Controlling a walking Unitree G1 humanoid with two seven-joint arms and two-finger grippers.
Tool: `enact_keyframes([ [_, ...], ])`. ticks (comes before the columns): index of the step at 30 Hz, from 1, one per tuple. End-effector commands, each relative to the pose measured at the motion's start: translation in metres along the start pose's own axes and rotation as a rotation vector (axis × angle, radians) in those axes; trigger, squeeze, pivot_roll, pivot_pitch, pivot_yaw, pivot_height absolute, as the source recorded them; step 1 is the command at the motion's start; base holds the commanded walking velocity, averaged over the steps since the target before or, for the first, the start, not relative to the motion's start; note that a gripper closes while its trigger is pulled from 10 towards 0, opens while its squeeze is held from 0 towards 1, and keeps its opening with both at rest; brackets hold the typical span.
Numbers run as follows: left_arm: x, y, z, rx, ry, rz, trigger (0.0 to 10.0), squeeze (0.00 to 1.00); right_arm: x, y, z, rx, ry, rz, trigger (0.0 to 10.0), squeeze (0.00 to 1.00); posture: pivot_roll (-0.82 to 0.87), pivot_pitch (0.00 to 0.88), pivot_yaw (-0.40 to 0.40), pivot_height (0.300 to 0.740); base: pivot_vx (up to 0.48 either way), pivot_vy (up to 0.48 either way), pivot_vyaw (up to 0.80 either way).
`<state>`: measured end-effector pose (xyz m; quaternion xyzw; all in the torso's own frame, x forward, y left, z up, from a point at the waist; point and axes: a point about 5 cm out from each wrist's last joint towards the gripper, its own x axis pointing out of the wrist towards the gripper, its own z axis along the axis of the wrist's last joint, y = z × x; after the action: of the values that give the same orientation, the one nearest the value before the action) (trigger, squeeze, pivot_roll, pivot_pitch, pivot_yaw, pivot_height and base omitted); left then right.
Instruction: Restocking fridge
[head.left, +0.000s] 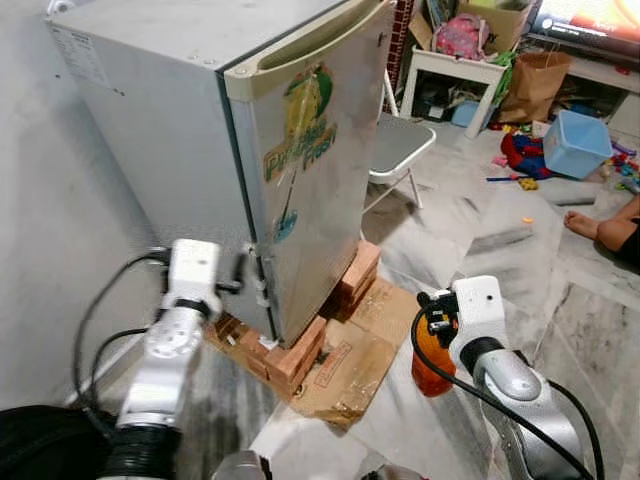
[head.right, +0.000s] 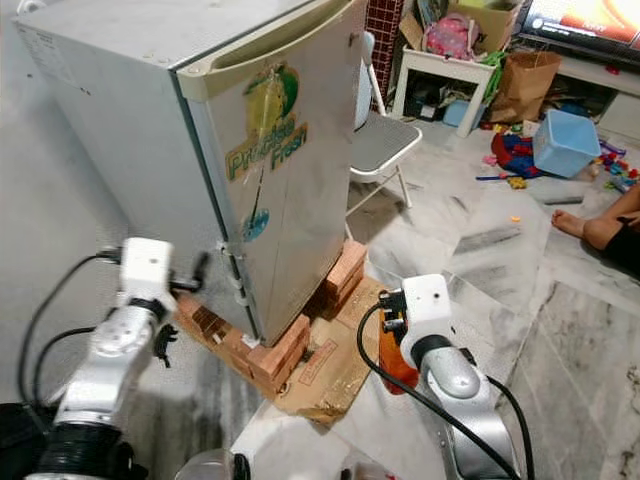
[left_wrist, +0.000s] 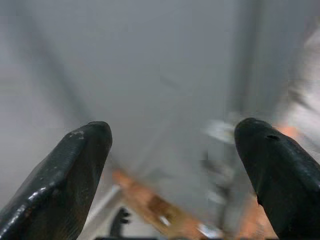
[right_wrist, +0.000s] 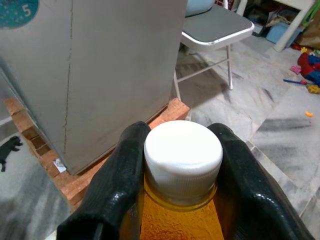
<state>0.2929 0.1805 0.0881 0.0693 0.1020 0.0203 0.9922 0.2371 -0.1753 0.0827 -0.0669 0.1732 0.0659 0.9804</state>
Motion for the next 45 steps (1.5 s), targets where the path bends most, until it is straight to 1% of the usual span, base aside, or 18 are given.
enact_keyframes([
  [1, 0.007, 0.004, 0.014, -0.007, -0.032, 0.032, 10.0, 0.0, 0.002, -0.003, 0.009, -0.004, -0.037, -0.014, 10.0, 0.0, -0.01, 0.0, -0.012, 0.74, 0.0, 0.0, 0.0],
  [10, 0.038, -0.006, 0.054, -0.044, -0.138, 0.064, 10.0, 0.0, 0.002, -0.006, 0.015, 0.002, -0.062, -0.03, 10.0, 0.0, -0.04, 0.0, -0.003, 0.74, 0.0, 0.0, 0.0],
  [15, 0.047, -0.017, 0.067, -0.056, -0.161, 0.055, 10.0, 0.0, 0.0, -0.005, 0.016, 0.01, -0.069, -0.03, 10.0, 0.0, -0.05, 0.0, -0.004, 0.74, 0.0, 0.0, 0.0],
  [17, 0.052, -0.027, 0.075, -0.049, -0.182, 0.025, 10.0, 0.0, 0.0, -0.004, 0.017, 0.013, -0.072, -0.024, 10.0, 0.0, -0.05, 0.0, -0.004, 0.74, 0.0, 0.0, 0.0],
  [18, 0.052, -0.027, 0.075, -0.049, -0.182, 0.025, 10.0, 0.0, 0.0, -0.004, 0.017, 0.013, -0.072, -0.024, 10.0, 0.0, -0.05, 0.0, -0.004, 0.74, 0.0, 0.0, 0.0],
  [24, 0.056, -0.066, 0.093, -0.054, -0.233, -0.11, 10.0, 0.0, 0.0, 0.0, 0.019, 0.033, -0.086, 0.001, 10.0, 0.0, -0.06, 0.0, 0.0, 0.74, 0.0, 0.0, 0.0],
  [27, 0.053, -0.093, 0.098, -0.054, -0.246, -0.229, 10.0, 0.0, -0.001, 0.001, 0.018, 0.036, -0.085, 0.002, 10.0, 0.0, -0.06, 0.0, 0.006, 0.74, 0.0, 0.0, 0.0],
  [28, 0.05, -0.11, 0.1, -0.03, -0.258, -0.31, 10.0, 0.0, -0.001, 0.001, 0.018, 0.038, -0.085, 0.002, 10.0, 0.0, -0.07, 0.0, 0.008, 0.74, 0.0, 0.0, 0.0],
  [31, 0.044, -0.131, 0.1, -0.003, -0.27, -0.401, 10.0, 0.0, -0.001, 0.001, 0.019, 0.042, -0.088, -0.001, 10.0, 0.0, -0.07, 0.0, 0.013, 0.74, 0.0, 0.0, 0.0],
  [32, 0.044, -0.131, 0.1, -0.003, -0.27, -0.401, 10.0, 0.0, -0.001, 0.001, 0.019, 0.042, -0.088, -0.001, 10.0, 0.0, -0.07, 0.0, 0.013, 0.74, 0.0, 0.0, 0.0],
  [34, 0.036, -0.15, 0.102, -0.003, -0.287, -0.5, 10.0, 0.0, -0.002, 0.001, 0.018, 0.045, -0.088, -0.004, 10.0, 0.0, -0.07, 0.0, 0.015, 0.74, 0.0, 0.0, 0.0],
  [36, 0.033, -0.155, 0.103, -0.008, -0.291, -0.529, 10.0, 0.0, -0.002, 0.001, 0.018, 0.045, -0.088, -0.004, 10.0, 0.0, -0.07, 0.0, 0.016, 0.74, 0.0, 0.0, 0.0],
  [39, 0.022, -0.17, 0.104, -0.033, -0.308, -0.649, 10.0, 0.0, -0.003, 0.001, 0.017, 0.047, -0.085, -0.004, 10.0, 0.0, -0.07, 0.0, 0.016, 0.74, 0.0, 0.0, 0.0],
  [40, 0.022, -0.17, 0.104, -0.033, -0.308, -0.649, 10.0, 0.0, -0.003, 0.001, 0.017, 0.047, -0.085, -0.004, 10.0, 0.0, -0.07, 0.0, 0.016, 0.74, 0.0, 0.0, 0.0],
  [41, 0.01, -0.181, 0.105, -0.066, -0.316, -0.748, 10.0, 0.0, -0.003, 0.001, 0.017, 0.047, -0.083, -0.002, 10.0, 0.0, -0.07, 0.0, 0.015, 0.74, 0.0, 0.0, 0.0],
  [42, 0.01, -0.181, 0.105, -0.066, -0.316, -0.748, 10.0, 0.0, -0.003, 0.001, 0.017, 0.047, -0.083, -0.002, 10.0, 0.0, -0.07, 0.0, 0.015, 0.74, 0.0, 0.0, 0.0],
  [43, 0.0, -0.189, 0.105, -0.086, -0.327, -0.821, 10.0, 0.0, -0.003, 0.001, 0.016, 0.041, -0.078, -0.009, 10.0, 0.0, -0.07, 0.0, 0.015, 0.74, 0.0, 0.0, 0.0],
  [45, -0.007, -0.192, 0.105, -0.097, -0.333, -0.85, 10.0, 0.0, -0.003, 0.001, 0.014, 0.026, -0.065, -0.032, 10.0, 0.0, -0.06, 0.0, 0.016, 0.74, 0.0, 0.0, 0.0],
])
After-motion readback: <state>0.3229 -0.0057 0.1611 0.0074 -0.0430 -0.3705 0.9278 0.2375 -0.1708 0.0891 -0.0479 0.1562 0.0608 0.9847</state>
